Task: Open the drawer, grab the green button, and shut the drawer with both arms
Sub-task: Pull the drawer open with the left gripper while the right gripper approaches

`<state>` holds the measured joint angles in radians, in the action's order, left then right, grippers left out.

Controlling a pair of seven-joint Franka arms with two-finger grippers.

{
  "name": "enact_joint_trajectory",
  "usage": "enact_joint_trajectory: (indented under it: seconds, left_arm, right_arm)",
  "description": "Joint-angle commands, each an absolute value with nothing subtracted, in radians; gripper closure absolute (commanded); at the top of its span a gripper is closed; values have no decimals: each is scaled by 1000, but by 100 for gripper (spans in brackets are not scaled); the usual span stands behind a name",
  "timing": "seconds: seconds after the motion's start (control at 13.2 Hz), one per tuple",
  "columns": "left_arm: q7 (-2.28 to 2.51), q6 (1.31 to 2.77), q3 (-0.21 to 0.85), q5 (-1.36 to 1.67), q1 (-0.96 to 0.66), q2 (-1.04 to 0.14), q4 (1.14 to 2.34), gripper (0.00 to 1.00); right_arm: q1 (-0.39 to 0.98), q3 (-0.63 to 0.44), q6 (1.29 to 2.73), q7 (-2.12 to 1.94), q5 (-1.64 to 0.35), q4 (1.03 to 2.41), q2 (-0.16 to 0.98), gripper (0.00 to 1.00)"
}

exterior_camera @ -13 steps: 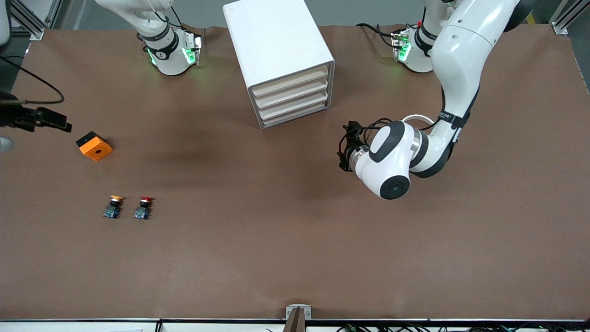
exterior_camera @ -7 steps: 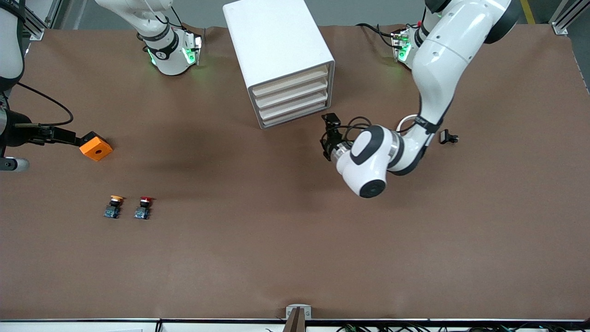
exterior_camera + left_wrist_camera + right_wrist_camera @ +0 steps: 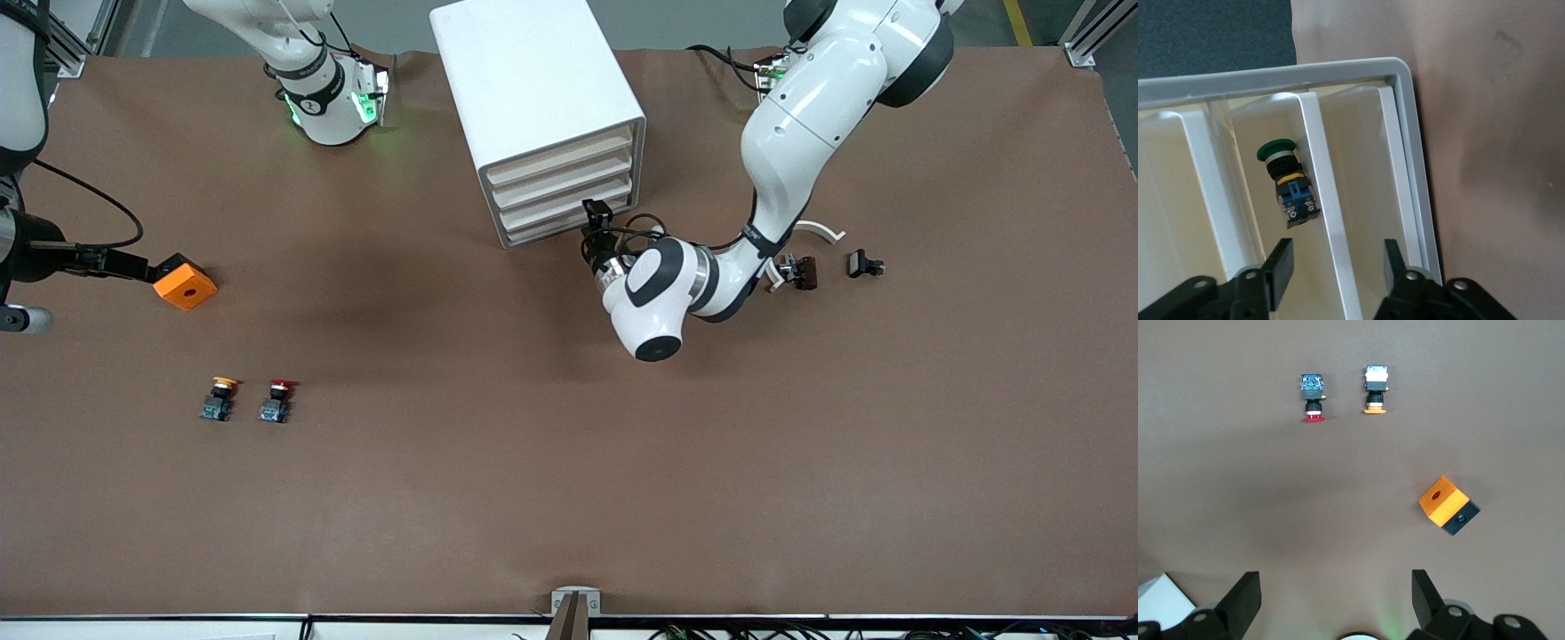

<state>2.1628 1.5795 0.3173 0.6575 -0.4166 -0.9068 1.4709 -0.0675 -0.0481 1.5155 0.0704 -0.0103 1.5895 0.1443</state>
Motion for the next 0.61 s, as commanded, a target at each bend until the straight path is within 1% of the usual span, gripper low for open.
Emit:
enact_joint_trajectory:
  seconds: [0.0,0.15,0.23,0.3,0.38,0.45,0.53]
  left_arm:
    - [2191,1568,308,680,-459,-928,1453,55]
    - [2191,1568,308,690,-471,-936,1453,58]
    - [2191,1574,308,692,-472,-939,1453,62]
    - [2191,1574,308,692,-477,-943,1453,74]
    - [2191,1575,308,692,-477,-945,1453,90]
    - [2191,1577,307,692,-477,-948,1453,100]
    - [2191,1577,307,692,-477,-950,1453,100]
  right_arm:
    - [-42,-38,1497,222,-44,1586,147,0]
    - [-17,-38,1497,309,-69,1592,143,0]
    - [-8,-38,1496,352,-80,1594,143,0]
    - [3,-38,1496,368,-81,1594,141,0]
    - [17,-38,1497,379,-83,1594,141,0]
    - [31,-38,1497,420,-83,1594,140,0]
    - [52,-38,1497,492,-84,1594,140,0]
